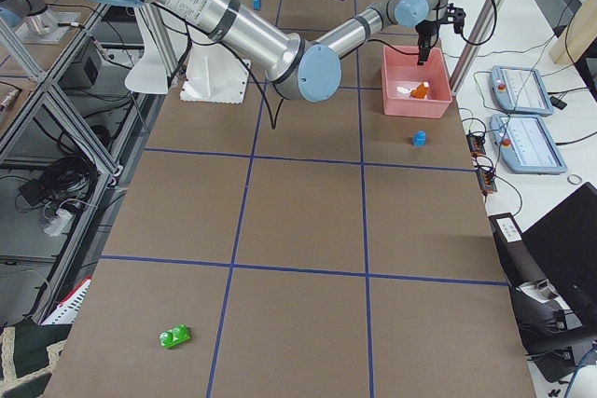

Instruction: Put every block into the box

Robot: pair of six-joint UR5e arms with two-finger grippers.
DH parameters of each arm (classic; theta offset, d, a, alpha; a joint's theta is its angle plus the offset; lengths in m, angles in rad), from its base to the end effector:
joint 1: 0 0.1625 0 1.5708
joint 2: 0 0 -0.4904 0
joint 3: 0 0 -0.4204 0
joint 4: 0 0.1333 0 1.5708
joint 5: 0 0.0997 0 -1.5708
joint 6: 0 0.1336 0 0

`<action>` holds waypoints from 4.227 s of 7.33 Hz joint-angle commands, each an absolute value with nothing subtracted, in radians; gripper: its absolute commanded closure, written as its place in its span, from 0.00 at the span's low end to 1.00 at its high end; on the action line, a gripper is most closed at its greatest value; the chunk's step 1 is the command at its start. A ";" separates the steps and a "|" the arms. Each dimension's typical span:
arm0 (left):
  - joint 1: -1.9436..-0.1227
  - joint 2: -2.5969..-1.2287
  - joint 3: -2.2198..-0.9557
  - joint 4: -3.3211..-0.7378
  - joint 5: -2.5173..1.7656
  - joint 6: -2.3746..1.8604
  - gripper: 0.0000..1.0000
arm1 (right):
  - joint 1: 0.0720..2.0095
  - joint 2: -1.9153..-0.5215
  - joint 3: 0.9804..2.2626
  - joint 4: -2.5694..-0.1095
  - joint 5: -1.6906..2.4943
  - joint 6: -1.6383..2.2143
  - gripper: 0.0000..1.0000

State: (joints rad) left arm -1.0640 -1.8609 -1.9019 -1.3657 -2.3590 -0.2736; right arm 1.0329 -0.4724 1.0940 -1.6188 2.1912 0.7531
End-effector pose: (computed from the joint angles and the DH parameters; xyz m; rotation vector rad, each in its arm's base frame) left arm 0.2630 -0.5533 0.4336 0.0696 0.8728 0.3821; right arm -0.4242 -0.8196 0.1780 0.0803 -0.8144 0.0252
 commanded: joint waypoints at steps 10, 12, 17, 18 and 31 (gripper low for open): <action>-0.959 -2.709 -1.082 -1.768 -2.140 -1.239 1.00 | 0.963 -0.709 0.883 -1.086 1.973 0.723 0.01; -0.959 -2.709 -1.046 -1.835 -2.137 -1.259 1.00 | 0.947 -0.660 0.796 -1.085 1.962 0.724 0.07; -0.959 -2.709 -1.043 -1.845 -2.135 -1.258 1.00 | 0.931 -0.591 0.657 -1.039 1.919 0.724 0.19; -0.957 -2.709 -1.043 -1.845 -2.137 -1.258 1.00 | 0.931 -0.589 0.644 -1.029 1.919 0.724 0.29; -0.994 -2.639 -1.274 -1.407 -2.157 -0.817 0.00 | 1.030 -0.404 0.761 -1.249 2.163 0.855 1.00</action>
State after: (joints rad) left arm -0.9704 -2.7200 -1.0602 -1.6547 -2.1344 -0.9815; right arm 1.0518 -0.4261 0.7540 -1.2407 2.1582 0.7915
